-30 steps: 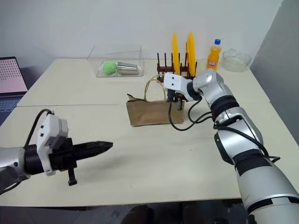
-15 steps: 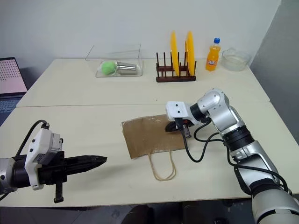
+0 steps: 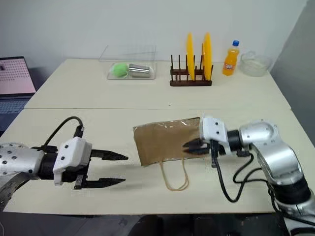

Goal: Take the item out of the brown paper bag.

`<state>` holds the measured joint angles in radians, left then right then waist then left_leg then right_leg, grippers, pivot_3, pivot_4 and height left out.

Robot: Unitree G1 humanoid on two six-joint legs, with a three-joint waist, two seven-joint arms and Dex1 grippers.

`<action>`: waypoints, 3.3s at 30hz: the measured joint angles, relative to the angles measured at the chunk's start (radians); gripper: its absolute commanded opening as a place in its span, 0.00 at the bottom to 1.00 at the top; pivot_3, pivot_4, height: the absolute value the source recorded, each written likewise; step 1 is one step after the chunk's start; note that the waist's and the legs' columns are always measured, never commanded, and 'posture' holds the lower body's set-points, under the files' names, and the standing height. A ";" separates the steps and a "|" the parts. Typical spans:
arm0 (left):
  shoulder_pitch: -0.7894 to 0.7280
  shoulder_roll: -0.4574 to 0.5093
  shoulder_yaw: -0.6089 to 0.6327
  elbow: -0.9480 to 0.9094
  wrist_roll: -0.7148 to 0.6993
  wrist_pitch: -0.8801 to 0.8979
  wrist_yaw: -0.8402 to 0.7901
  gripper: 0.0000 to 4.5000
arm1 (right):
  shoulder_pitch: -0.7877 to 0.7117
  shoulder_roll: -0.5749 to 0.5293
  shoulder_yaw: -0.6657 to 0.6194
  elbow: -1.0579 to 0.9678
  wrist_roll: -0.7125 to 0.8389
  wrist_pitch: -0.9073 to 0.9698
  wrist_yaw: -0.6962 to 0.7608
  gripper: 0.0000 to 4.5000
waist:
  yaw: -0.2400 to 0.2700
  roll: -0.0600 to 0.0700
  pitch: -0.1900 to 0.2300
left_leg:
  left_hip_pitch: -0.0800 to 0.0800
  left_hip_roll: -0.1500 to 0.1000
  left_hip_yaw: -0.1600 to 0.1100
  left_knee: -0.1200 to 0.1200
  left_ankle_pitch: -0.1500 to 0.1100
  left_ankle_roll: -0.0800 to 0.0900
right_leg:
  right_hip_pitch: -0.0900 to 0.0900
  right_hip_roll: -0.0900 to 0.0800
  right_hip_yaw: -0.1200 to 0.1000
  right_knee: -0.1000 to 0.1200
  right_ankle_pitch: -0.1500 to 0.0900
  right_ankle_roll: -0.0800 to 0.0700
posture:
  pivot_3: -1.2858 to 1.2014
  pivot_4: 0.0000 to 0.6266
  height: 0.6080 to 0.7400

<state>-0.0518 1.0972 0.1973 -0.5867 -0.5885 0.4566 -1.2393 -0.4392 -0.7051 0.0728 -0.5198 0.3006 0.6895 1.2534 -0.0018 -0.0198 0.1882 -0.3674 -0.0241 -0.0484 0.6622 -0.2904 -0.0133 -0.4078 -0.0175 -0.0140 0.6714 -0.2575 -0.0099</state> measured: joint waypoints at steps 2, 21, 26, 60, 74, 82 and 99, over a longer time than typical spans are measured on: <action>-0.070 -0.003 -0.075 0.030 0.040 -0.051 -0.036 0.94 | 0.081 -0.016 -0.034 -0.089 0.037 0.053 -0.053 0.44 | -0.002 0.000 0.000 | 0.001 0.001 0.001 0.000 0.000 0.000 | 0.000 0.000 0.000 0.000 0.000 0.000 | 0.52 0.24 1.00; -0.440 -0.364 -0.614 0.523 0.540 -0.804 -0.174 1.00 | 0.583 -0.045 -0.199 -0.446 0.268 0.289 -0.471 0.59 | 0.001 -0.003 0.000 | -0.004 0.001 -0.001 0.002 0.000 0.001 | 0.002 0.002 0.000 -0.008 0.003 0.007 | 0.52 0.24 1.00; -0.488 -0.427 -0.633 0.611 0.595 -0.895 -0.143 1.00 | 0.638 -0.104 -0.211 -0.447 0.350 0.253 -0.544 0.59 | 0.002 -0.004 0.000 | -0.004 0.000 -0.001 0.002 0.000 0.001 | 0.002 0.002 -0.001 -0.008 0.004 0.008 | 0.52 0.24 1.00; -0.498 -0.535 -0.695 0.749 0.736 -1.082 0.059 1.00 | 0.740 -0.362 -0.205 -0.447 0.588 0.037 -0.841 0.59 | 0.002 -0.004 -0.001 | -0.004 0.001 -0.001 0.003 0.000 0.002 | 0.003 0.003 0.000 -0.008 0.005 0.010 | 0.52 0.24 1.00; -0.503 -0.533 -0.713 0.771 0.730 -1.107 0.046 0.24 | 0.733 -0.361 -0.198 -0.447 0.587 0.036 -0.855 0.60 | 0.002 -0.004 -0.001 | -0.004 0.001 -0.001 0.003 0.001 0.002 | 0.003 0.003 0.000 -0.008 0.005 0.010 | 0.52 0.24 1.00; -0.503 -0.535 -0.719 0.786 0.712 -1.092 0.040 0.01 | 0.724 -0.367 -0.190 -0.448 0.567 0.022 -0.844 0.60 | 0.002 -0.004 -0.001 | -0.004 0.001 -0.001 0.004 0.001 0.002 | 0.003 0.003 0.000 -0.008 0.005 0.010 | 0.52 0.24 1.00; -0.506 -0.535 -0.498 0.512 0.423 -0.437 0.113 0.01 | 0.309 -0.279 0.302 -0.315 -0.001 -0.118 -0.591 0.60 | -0.003 -0.004 -0.001 | -0.002 0.001 -0.001 0.005 0.001 0.001 | 0.004 0.004 0.001 -0.008 0.006 0.011 | 0.52 0.24 1.00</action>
<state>-0.5583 0.5627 -0.3011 -0.0744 -0.1651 0.0193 -1.1268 -0.1307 -0.9844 0.3744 -0.8349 0.3000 0.5710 0.6620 -0.0047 -0.0243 0.1871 -0.3698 -0.0233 -0.0498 0.6670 -0.2896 -0.0118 -0.4041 -0.0137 -0.0134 0.6638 -0.2516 0.0014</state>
